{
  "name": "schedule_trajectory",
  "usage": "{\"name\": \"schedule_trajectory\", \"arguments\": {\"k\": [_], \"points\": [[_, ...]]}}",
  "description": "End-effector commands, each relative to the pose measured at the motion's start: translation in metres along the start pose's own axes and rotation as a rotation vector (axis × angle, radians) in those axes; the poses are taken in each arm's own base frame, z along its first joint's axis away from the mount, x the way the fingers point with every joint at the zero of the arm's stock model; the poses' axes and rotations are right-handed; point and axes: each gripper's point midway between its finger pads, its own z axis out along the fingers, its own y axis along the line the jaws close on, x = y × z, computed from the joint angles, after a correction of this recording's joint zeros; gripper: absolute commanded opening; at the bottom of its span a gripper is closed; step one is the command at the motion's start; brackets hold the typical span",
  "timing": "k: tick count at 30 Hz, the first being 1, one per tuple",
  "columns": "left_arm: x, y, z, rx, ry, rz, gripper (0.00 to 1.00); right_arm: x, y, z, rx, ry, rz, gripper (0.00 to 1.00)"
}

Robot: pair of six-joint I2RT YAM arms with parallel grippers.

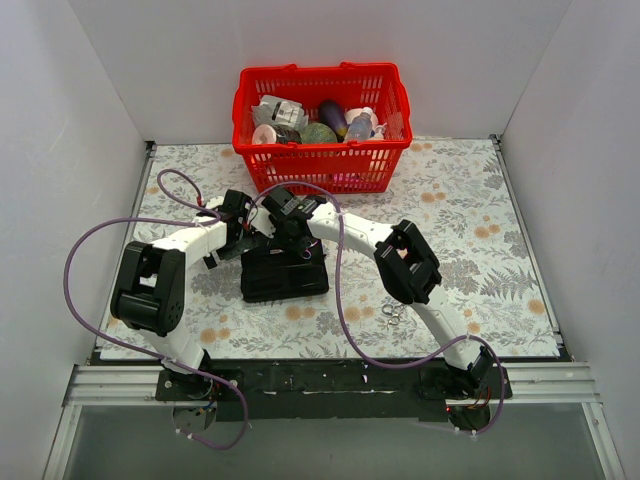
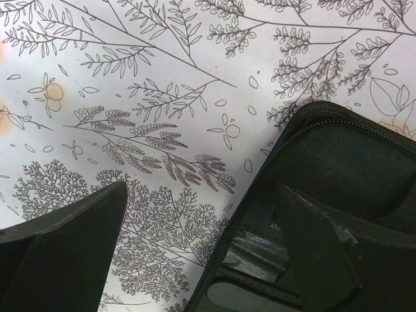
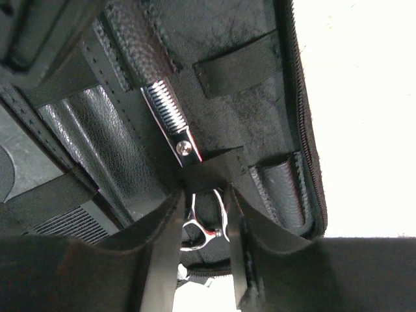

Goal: Sort the hair-cutting tools
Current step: Place the scissors in the hairdressing tool bag.

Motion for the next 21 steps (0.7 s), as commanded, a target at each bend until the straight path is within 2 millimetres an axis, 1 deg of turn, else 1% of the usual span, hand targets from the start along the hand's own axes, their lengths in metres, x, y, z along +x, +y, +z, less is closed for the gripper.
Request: {"name": "schedule_trajectory", "arguments": {"k": [1, 3, 4, 6, 7, 9, 10, 11, 12, 13, 14, 15, 16, 17, 18, 19, 20, 21], "points": [[0.007, 0.007, -0.006, -0.009, 0.002, 0.023, 0.98, -0.076, 0.012, -0.011, -0.016, -0.272, 0.007, 0.45], [0.006, 0.007, -0.006, -0.010, 0.002, 0.020, 0.98, -0.079, 0.011, -0.017, -0.005, -0.287, 0.011, 0.47], [0.007, 0.007, -0.006, -0.011, 0.003, 0.021, 0.98, -0.083, 0.008, -0.027, 0.007, -0.305, 0.011, 0.48], [0.005, 0.007, -0.006, -0.008, 0.000, 0.020, 0.98, -0.083, 0.007, -0.034, 0.017, -0.310, 0.015, 0.51], [0.006, 0.006, -0.006, -0.007, 0.000, 0.021, 0.98, -0.088, 0.004, -0.045, 0.029, -0.328, 0.019, 0.53], [0.005, 0.007, -0.006, -0.008, 0.000, 0.022, 0.98, -0.088, 0.002, -0.056, 0.047, -0.332, 0.034, 0.57], [0.005, 0.006, -0.006, -0.007, -0.001, 0.021, 0.98, -0.092, -0.001, -0.071, 0.064, -0.353, 0.040, 0.58], [0.004, 0.006, -0.007, -0.005, -0.003, 0.020, 0.98, -0.092, -0.002, -0.079, 0.074, -0.358, 0.057, 0.59], [0.005, 0.005, -0.006, -0.004, -0.001, 0.022, 0.98, -0.086, -0.004, -0.084, 0.093, -0.344, 0.069, 0.60], [0.005, 0.006, -0.006, -0.004, 0.000, 0.020, 0.98, -0.089, -0.005, -0.106, 0.111, -0.370, 0.076, 0.60], [0.005, 0.005, -0.007, -0.002, -0.001, 0.023, 0.98, -0.085, -0.009, -0.115, 0.139, -0.364, 0.093, 0.61], [0.006, 0.005, -0.007, 0.000, -0.002, 0.022, 0.98, -0.070, -0.010, -0.117, 0.171, -0.327, 0.125, 0.61], [0.006, 0.006, -0.006, -0.001, 0.001, 0.021, 0.98, -0.069, -0.015, -0.142, 0.213, -0.350, 0.148, 0.61], [0.006, 0.005, -0.006, 0.002, 0.000, 0.020, 0.98, -0.059, -0.016, -0.152, 0.241, -0.326, 0.173, 0.62], [0.006, 0.005, -0.007, 0.005, -0.001, 0.021, 0.98, -0.043, -0.024, -0.160, 0.315, -0.287, 0.238, 0.63], [0.006, 0.005, -0.007, 0.006, -0.001, 0.019, 0.98, -0.037, -0.028, -0.185, 0.367, -0.300, 0.275, 0.64], [0.006, 0.004, -0.007, 0.010, 0.000, 0.020, 0.98, -0.025, -0.030, -0.195, 0.404, -0.276, 0.308, 0.64], [0.006, 0.004, -0.007, 0.015, -0.001, 0.018, 0.98, -0.010, -0.043, -0.212, 0.513, -0.254, 0.366, 0.65]]}}
